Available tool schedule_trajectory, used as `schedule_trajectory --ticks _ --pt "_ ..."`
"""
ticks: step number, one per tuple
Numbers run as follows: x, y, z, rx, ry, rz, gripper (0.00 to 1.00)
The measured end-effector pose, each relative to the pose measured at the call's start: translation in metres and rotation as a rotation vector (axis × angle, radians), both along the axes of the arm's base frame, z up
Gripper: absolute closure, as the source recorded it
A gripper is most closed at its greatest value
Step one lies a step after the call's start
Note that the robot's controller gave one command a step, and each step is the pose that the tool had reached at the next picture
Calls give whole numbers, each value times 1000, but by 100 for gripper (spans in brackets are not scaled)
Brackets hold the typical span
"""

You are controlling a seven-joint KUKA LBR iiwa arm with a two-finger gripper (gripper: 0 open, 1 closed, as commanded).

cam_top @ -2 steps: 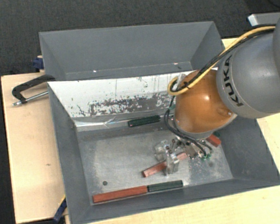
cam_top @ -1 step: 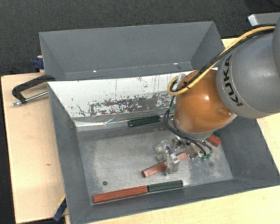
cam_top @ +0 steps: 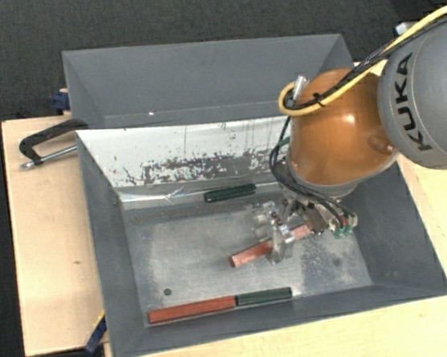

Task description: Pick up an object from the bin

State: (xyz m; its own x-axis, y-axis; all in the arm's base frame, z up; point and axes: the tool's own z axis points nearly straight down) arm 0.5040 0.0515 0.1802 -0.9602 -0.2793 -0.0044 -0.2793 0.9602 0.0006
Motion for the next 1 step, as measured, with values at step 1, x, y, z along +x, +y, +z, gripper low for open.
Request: schedule_trajectory --ticks 1 --pt "0 0 0 0 0 0 100"
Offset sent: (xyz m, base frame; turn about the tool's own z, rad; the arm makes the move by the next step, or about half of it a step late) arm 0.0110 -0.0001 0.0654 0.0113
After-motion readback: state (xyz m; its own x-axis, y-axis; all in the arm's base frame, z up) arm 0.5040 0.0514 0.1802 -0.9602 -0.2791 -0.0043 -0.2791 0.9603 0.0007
